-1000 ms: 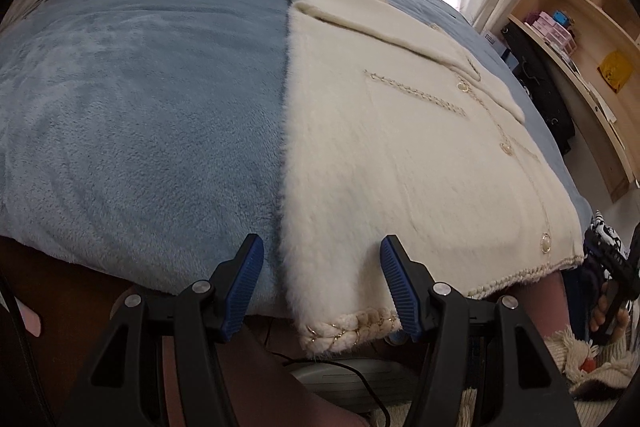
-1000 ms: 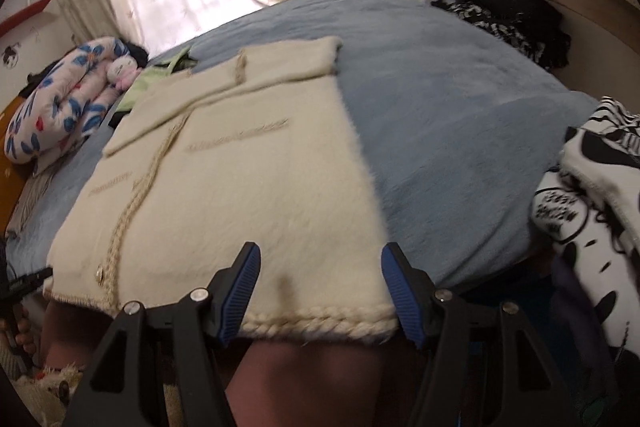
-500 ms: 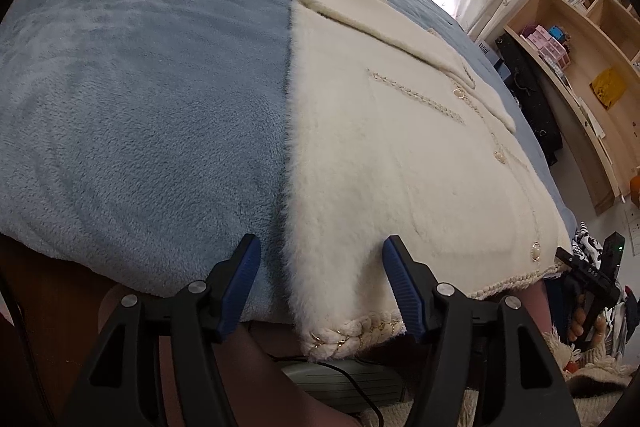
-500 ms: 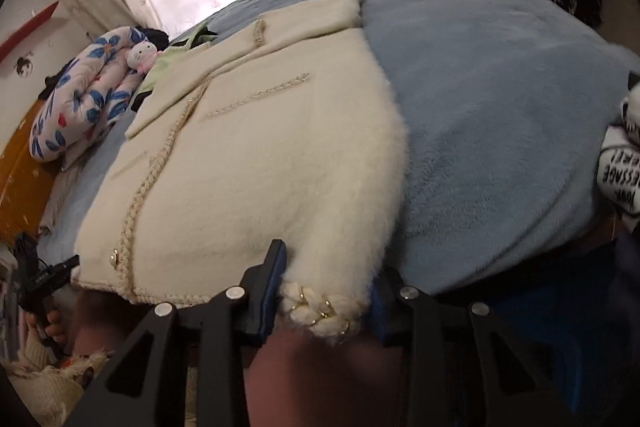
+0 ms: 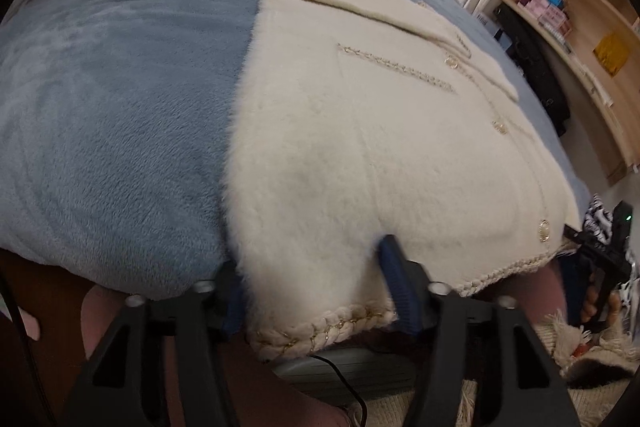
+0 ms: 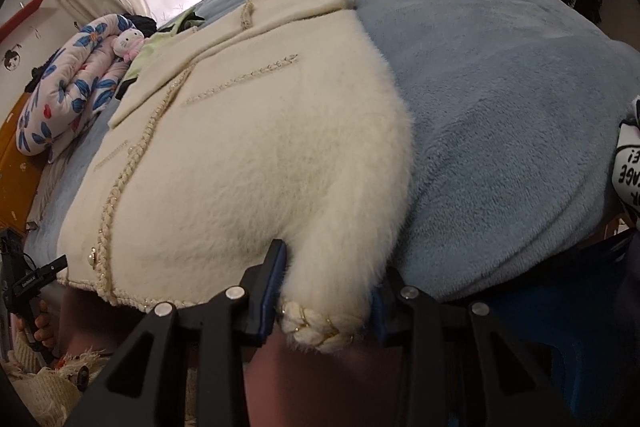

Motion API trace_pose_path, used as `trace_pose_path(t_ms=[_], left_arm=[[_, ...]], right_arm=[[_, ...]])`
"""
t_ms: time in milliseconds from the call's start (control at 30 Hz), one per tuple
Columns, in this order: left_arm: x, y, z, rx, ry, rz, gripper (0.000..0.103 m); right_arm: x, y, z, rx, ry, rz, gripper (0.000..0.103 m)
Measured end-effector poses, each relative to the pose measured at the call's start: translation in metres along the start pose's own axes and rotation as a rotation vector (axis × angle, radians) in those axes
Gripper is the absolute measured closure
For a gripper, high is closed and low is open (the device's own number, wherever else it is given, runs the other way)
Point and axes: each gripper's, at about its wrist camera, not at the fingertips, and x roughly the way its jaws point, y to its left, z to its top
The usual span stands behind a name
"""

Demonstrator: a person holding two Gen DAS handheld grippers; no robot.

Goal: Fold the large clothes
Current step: 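Grasp the braided hem with both grippers, then lift the hem with both grippers and fold it over the sleeves, release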

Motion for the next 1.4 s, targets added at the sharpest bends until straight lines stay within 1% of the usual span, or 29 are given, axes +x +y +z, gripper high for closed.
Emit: trace_pose_path(t_ms=[33, 67, 133, 200, 233, 300, 400, 433, 467, 533, 667, 733, 800, 833, 867, 933, 967, 1033, 1100, 1133, 1167, 1200, 1233, 1267, 1333, 1400], left_arm=[[0.0, -0.002, 0.001, 0.0, 0.004, 0.008, 0.064], [-0.001, -0.003, 0.003, -0.006, 0.01, 0.017, 0.066], [-0.002, -0.004, 0.006, -0.031, 0.02, 0.009, 0.083], [-0.006, -0.003, 0.013, -0.082, 0.033, -0.016, 0.09], [-0.01, -0.002, 0.017, -0.111, 0.033, -0.042, 0.091], [-0.019, 0.001, 0.026, -0.173, 0.021, -0.127, 0.092], [-0.035, 0.007, 0.045, -0.271, -0.038, -0.255, 0.092], [-0.039, 0.008, 0.05, -0.293, -0.055, -0.286, 0.092], [-0.044, 0.01, 0.061, -0.329, -0.082, -0.336, 0.092], [-0.051, 0.009, 0.08, -0.352, -0.111, -0.368, 0.092], [-0.053, 0.002, 0.125, -0.365, -0.158, -0.379, 0.092], [-0.055, 0.003, 0.155, -0.368, -0.196, -0.352, 0.093], [-0.049, 0.008, 0.185, -0.383, -0.197, -0.366, 0.093], [-0.045, 0.01, 0.203, -0.393, -0.202, -0.358, 0.093], [-0.039, 0.011, 0.222, -0.392, -0.208, -0.334, 0.093], [-0.024, 0.014, 0.257, -0.404, -0.214, -0.291, 0.093], [-0.013, 0.017, 0.283, -0.423, -0.219, -0.271, 0.093], [0.007, 0.027, 0.322, -0.468, -0.231, -0.258, 0.092], [0.03, 0.039, 0.361, -0.498, -0.24, -0.247, 0.089], [0.04, 0.041, 0.37, -0.508, -0.237, -0.248, 0.084], [0.058, 0.045, 0.389, -0.513, -0.22, -0.242, 0.082], [0.07, 0.047, 0.398, -0.528, -0.206, -0.192, 0.076], [0.081, 0.049, 0.403, -0.534, -0.198, -0.133, 0.067], [0.091, 0.051, 0.407, -0.52, -0.191, -0.094, 0.064], [0.106, 0.052, 0.412, -0.481, -0.164, -0.043, 0.063], [0.12, 0.053, 0.414, -0.421, -0.128, 0.001, 0.063]], right_arm=[[0.0, 0.002, 0.001, -0.007, 0.006, -0.01, 0.067], [-0.001, 0.006, 0.003, -0.024, 0.015, -0.027, 0.069], [-0.004, 0.013, 0.005, -0.054, 0.018, -0.056, 0.073], [-0.009, 0.021, 0.009, -0.079, 0.015, -0.083, 0.076], [-0.014, 0.024, 0.013, -0.081, 0.007, -0.08, 0.076], [-0.023, 0.026, 0.02, -0.07, -0.01, -0.041, 0.078], [-0.041, 0.032, 0.041, -0.046, -0.06, 0.04, 0.078], [-0.045, 0.035, 0.049, -0.038, -0.08, 0.063, 0.079], [-0.049, 0.037, 0.056, -0.029, -0.095, 0.087, 0.079], [-0.057, 0.042, 0.079, 0.001, -0.142, 0.143, 0.079], [-0.059, 0.045, 0.126, 0.056, -0.205, 0.195, 0.08], [-0.055, 0.044, 0.154, 0.088, -0.23, 0.196, 0.08], [-0.044, 0.042, 0.188, 0.128, -0.232, 0.212, 0.08], [-0.039, 0.04, 0.204, 0.141, -0.236, 0.207, 0.08], [-0.03, 0.038, 0.227, 0.162, -0.239, 0.202, 0.081], [-0.016, 0.032, 0.26, 0.198, -0.246, 0.203, 0.081], [-0.007, 0.029, 0.279, 0.226, -0.249, 0.201, 0.081], [0.019, 0.02, 0.32, 0.284, -0.26, 0.185, 0.08], [0.047, 0.011, 0.349, 0.333, -0.255, 0.19, 0.075], [0.061, 0.005, 0.36, 0.352, -0.249, 0.192, 0.074], [0.076, 0.001, 0.367, 0.371, -0.234, 0.191, 0.072], [0.096, -0.003, 0.375, 0.388, -0.203, 0.154, 0.065], [0.108, -0.005, 0.378, 0.392, -0.186, 0.108, 0.062], [0.119, -0.007, 0.379, 0.385, -0.173, 0.075, 0.06], [0.134, -0.008, 0.378, 0.36, -0.148, 0.063, 0.06], [0.147, -0.011, 0.374, 0.325, -0.123, 0.056, 0.06]])
